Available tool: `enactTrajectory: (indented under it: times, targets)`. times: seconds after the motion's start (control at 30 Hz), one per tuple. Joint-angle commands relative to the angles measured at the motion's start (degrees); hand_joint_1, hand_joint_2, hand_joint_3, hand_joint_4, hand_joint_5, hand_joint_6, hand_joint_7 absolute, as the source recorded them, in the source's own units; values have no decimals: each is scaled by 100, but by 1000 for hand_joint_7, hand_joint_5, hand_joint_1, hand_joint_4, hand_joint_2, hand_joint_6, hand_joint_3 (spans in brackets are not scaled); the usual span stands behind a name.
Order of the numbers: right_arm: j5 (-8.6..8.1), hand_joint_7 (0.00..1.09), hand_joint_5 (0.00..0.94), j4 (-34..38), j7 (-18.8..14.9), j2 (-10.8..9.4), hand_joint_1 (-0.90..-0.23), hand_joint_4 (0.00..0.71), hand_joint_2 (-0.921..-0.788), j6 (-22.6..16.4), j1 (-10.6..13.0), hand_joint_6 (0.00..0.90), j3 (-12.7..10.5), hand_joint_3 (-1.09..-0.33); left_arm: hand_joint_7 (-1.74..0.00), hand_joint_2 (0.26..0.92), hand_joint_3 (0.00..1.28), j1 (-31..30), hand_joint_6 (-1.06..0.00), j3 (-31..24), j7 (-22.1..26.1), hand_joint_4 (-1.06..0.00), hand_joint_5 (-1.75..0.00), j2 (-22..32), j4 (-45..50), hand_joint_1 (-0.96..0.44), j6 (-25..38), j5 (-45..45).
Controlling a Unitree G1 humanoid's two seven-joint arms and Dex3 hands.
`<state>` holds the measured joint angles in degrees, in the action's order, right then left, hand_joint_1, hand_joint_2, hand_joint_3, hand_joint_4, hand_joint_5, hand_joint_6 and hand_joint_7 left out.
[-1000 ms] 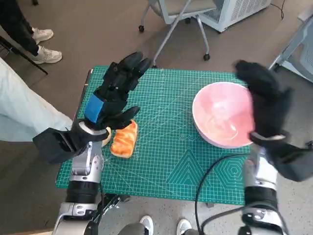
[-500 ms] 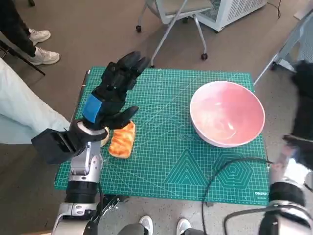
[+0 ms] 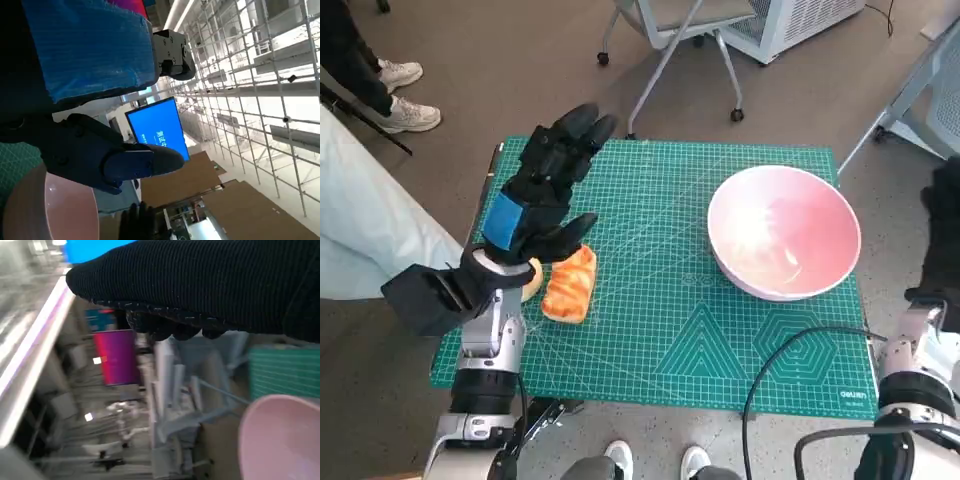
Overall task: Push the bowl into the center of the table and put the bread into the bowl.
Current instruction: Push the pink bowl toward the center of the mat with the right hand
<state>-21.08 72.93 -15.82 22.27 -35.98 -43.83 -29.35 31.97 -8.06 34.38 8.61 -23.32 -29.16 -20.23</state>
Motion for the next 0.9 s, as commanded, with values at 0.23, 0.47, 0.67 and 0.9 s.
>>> enactTrajectory:
  times: [0.23,0.47,0.67,0.9]
  targets:
    - [299,207,5,283,397,-294,-548,100,-921,817,64,154,133,-931,-483,917,470,1,1,-35,-19,1,-329,76,49,-599,-27,22]
    - [328,201,14,307,389,-431,-542,129,-921,1191,-50,173,89,-910,-487,919,467,-67,1,-55,-14,1,-334,137,138,-573,10,0]
    - [348,204,15,330,403,-534,-550,142,-921,1442,-193,196,54,-895,-489,919,466,-159,1,-86,-32,0,-336,187,270,-566,41,-16]
    - [473,199,12,343,457,-642,-562,143,-921,1581,-361,197,143,-891,-492,920,464,-309,1,-125,-11,1,-338,229,452,-564,117,-93]
